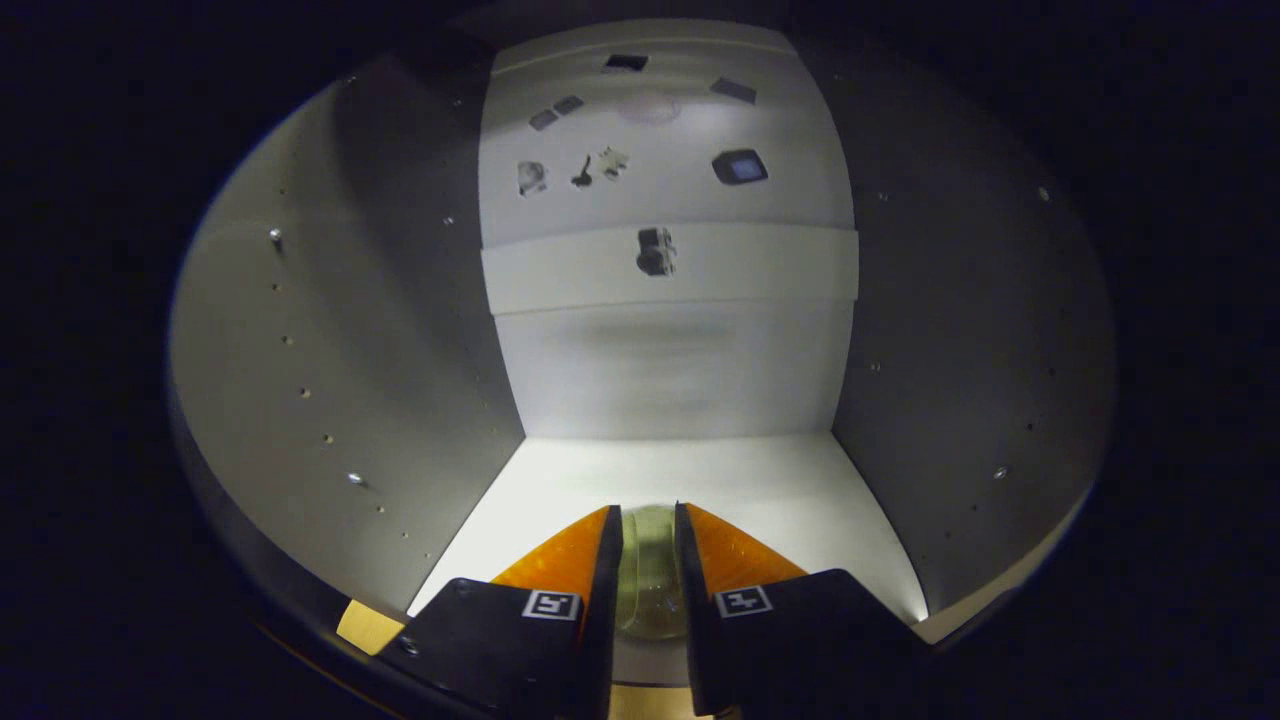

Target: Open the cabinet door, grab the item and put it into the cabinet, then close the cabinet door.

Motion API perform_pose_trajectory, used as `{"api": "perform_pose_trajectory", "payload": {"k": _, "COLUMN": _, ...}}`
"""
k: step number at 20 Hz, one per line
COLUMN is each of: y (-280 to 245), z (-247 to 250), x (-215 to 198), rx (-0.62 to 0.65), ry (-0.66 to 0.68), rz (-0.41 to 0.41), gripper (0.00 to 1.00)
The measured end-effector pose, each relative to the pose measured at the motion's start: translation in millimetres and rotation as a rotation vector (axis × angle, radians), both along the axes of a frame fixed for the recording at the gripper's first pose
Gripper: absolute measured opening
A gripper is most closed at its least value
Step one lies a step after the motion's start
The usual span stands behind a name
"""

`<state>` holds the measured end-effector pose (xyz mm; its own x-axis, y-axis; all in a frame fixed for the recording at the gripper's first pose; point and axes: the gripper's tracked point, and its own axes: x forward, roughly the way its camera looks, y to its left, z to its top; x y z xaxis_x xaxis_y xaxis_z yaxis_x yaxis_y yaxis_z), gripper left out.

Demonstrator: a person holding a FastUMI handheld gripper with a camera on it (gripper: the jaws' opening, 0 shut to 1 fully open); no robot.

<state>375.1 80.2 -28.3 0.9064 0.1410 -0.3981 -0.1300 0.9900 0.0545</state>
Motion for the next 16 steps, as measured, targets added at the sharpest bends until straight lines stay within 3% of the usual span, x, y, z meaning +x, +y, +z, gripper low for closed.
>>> {"api": "perform_pose_trajectory", "payload": {"k": 3, "y": 0.5, "z": 33.6, "x": -35.0, "rx": -0.021, "ry": -0.088, "rz": 0.027, "gripper": 0.55}}
{"api": "perform_pose_trajectory", "payload": {"k": 5, "y": 4.6, "z": 62.5, "x": -67.5, "rx": 0.003, "ry": -0.169, "rz": 0.034, "gripper": 0.56}}
{"api": "perform_pose_trajectory", "payload": {"k": 8, "y": 11.9, "z": 92.0, "x": -117.2, "rx": 0.017, "ry": -0.238, "rz": 0.042, "gripper": 0.75}}
{"api": "perform_pose_trajectory", "payload": {"k": 11, "y": 18.0, "z": 116.4, "x": -155.0, "rx": -0.016, "ry": -0.305, "rz": 0.019, "gripper": 0.74}}
{"api": "perform_pose_trajectory", "payload": {"k": 16, "y": 35.2, "z": 150.0, "x": -216.8, "rx": 0.036, "ry": -0.395, "rz": 0.006, "gripper": 0.75}}
